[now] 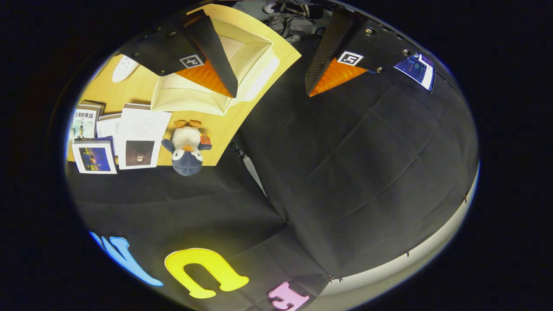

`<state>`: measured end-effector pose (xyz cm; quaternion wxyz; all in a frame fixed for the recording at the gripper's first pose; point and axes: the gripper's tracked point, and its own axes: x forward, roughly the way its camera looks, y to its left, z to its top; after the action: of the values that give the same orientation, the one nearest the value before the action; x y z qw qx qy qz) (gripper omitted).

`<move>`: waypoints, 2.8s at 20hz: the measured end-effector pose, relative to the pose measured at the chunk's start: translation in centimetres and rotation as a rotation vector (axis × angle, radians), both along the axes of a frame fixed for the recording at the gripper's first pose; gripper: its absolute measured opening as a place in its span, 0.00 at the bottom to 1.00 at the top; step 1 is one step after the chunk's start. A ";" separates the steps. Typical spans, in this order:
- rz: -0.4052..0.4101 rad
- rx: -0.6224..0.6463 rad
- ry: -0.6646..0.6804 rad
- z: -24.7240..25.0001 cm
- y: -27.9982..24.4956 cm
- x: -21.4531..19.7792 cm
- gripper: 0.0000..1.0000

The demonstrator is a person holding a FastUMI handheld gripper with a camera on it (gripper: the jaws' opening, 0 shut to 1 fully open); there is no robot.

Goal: Open the storage box then place both shoes into the box .Put the left shoe in first, then the right shoe, with the right side of both shoes facing outward in a uniform manner.

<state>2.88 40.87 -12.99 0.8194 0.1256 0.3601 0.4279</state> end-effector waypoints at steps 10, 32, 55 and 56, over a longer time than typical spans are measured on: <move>-0.147 -0.091 -0.076 -1.8 -11.2 1.7 0.96; -0.366 -0.391 0.265 -20.7 -29.5 0.7 0.96; -0.205 -0.650 0.438 -32.4 -30.3 0.5 0.06; -0.213 -0.634 0.464 -31.7 -30.3 0.6 0.00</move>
<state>3.52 10.52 -44.73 0.7541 -0.0036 0.6347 0.1688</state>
